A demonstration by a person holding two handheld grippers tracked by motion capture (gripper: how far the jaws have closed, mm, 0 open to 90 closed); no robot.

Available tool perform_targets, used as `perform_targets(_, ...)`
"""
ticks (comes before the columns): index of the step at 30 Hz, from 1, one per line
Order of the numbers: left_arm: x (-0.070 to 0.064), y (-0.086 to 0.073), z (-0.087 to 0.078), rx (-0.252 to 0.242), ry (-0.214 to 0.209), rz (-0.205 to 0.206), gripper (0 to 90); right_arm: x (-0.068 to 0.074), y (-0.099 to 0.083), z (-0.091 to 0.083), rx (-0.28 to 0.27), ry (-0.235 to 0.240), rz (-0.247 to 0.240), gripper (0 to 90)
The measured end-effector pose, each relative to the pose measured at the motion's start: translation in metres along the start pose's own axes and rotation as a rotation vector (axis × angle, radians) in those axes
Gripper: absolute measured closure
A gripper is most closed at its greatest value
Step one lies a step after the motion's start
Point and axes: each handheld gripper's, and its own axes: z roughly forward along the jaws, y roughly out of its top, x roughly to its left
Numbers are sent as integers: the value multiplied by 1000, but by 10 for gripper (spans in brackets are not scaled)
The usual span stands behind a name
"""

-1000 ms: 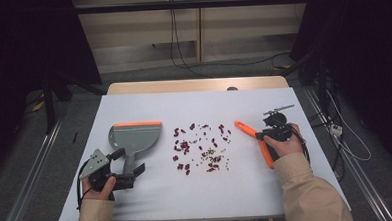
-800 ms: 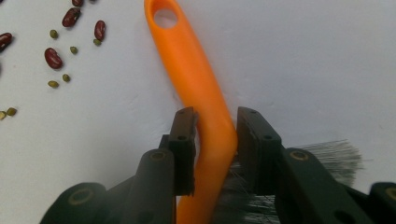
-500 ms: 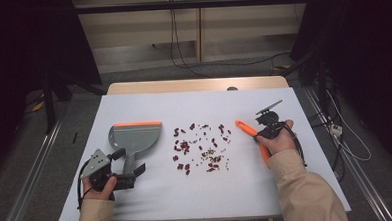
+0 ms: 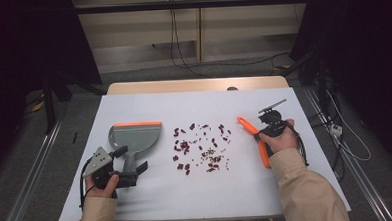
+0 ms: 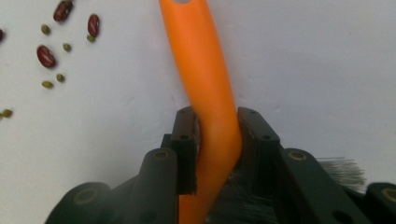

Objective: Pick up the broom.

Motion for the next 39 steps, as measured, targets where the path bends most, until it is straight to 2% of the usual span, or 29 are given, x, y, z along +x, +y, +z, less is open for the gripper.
perform_targets(1, 0, 0, 0, 0, -1, 1, 37, 0, 0, -1, -23, 4, 2, 701)
perform_targets(2, 0, 0, 0, -2, 2, -3, 38, 1, 0, -6, -68, 23, -1, 702)
perform_targets(3, 0, 0, 0, -4, 1, -5, 38, 1, 0, -6, -68, 23, -1, 702)
perform_targets(4, 0, 0, 0, -5, 0, -5, 38, 3, 0, -12, -124, 41, -3, 703)
perform_targets(5, 0, 0, -1, -12, 0, -5, 38, 3, 0, -12, -124, 41, -3, 703)
perform_targets(7, 0, 1, -2, -13, 3, -9, 38, 5, -2, -18, -184, 66, -2, 704)
perform_targets(8, 0, 1, -2, -18, 2, -10, 37, 7, -5, -23, -251, 81, -10, 704)
perform_targets(9, 0, 1, -2, -18, 2, -8, 37, 7, -5, -23, -251, 81, -10, 704)
perform_targets(10, 0, 2, -2, -12, 5, -5, 38, 9, -11, -25, -318, 87, -6, 704)
perform_targets(12, 0, 2, -3, -17, 8, -6, 37, 12, -17, -30, -385, 89, -8, 704)
perform_targets(13, 0, 3, -3, -18, 11, -5, 37, 12, -17, -30, -385, 89, -8, 704)
perform_targets(14, 0, 3, -3, -22, 14, -7, 37, 13, -19, -32, -413, 92, -7, 704)
perform_targets(15, 0, 4, -4, -21, 13, -4, 37, 12, -23, -39, -476, 105, 8, 704)
perform_targets(17, -1, 6, -4, -28, 15, -4, 37, 10, -27, -45, -531, 125, 22, 706)
perform_targets(18, -1, 7, -4, -26, 12, -2, 37, 10, -27, -45, -531, 125, 22, 706)
perform_targets(19, -2, 8, -3, -28, 12, -5, 37, 8, -30, -50, -574, 139, 32, 707)
perform_targets(20, -2, 9, -3, -31, 11, -3, 37, 8, -30, -50, -574, 139, 32, 707)
perform_targets(21, -3, 11, -2, -33, 10, 1, 37, 8, -32, -52, -598, 139, 35, 708)
perform_targets(22, -4, 12, -1, -33, 6, 1, 36, 6, -35, -56, -643, 163, 45, 709)
perform_targets(23, -5, 14, 0, -39, 1, 1, 36, 6, -35, -56, -643, 163, 45, 709)
perform_targets(27, -12, 21, 4, -40, -18, 24, 37, 5, -40, -62, -719, 200, 63, 711)
perform_targets(28, -14, 23, 5, -41, -23, 25, 37, 5, -40, -62, -719, 200, 63, 711)
perform_targets(30, -17, 26, 7, -44, -33, 31, 37, 3, -42, -66, -763, 235, 90, 712)
perform_targets(39, -30, 42, 20, -50, -89, 47, 36, 13, -32, -75, -809, 269, 78, 711)
